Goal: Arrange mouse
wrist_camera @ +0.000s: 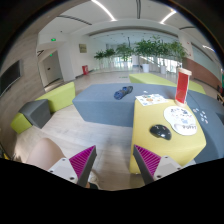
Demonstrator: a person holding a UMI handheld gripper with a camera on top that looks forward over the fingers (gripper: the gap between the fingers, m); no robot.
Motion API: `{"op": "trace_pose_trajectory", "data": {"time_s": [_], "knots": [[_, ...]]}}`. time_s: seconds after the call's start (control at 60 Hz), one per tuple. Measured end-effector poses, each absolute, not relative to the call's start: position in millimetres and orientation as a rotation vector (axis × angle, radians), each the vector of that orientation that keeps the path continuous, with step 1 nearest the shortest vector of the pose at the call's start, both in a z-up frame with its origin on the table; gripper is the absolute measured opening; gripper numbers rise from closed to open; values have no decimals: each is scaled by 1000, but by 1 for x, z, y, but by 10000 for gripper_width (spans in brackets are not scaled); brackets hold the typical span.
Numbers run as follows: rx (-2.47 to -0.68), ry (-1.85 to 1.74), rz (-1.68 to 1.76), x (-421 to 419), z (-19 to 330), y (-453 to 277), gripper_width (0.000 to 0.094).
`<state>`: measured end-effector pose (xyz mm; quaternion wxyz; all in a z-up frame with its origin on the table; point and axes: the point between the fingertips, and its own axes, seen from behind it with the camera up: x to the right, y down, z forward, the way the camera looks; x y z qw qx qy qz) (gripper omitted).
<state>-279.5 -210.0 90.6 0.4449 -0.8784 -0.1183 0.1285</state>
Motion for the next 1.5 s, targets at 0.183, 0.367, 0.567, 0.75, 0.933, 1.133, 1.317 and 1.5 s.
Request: {"op": "trace_pose_trajectory", "data": {"time_s": [0.183,0.367,0.567,0.75,0.933,1.133,1.317,1.5], "knots": [[-2189,-274,282,-251,75,-196,791],[-2171,-216,155,-174,62,-156,791],[-2165,-265,58,-113,27,-99,795],[-2150,-339,73,-112,5,-56,789],[-2114,-316,107,-112,4,-7,761],[-2137,-211,222,-123,-8,29,569],[-2165,-117,238,-121,-12,31,491],[-2047,-192,244,-130,67,52,435]]}}
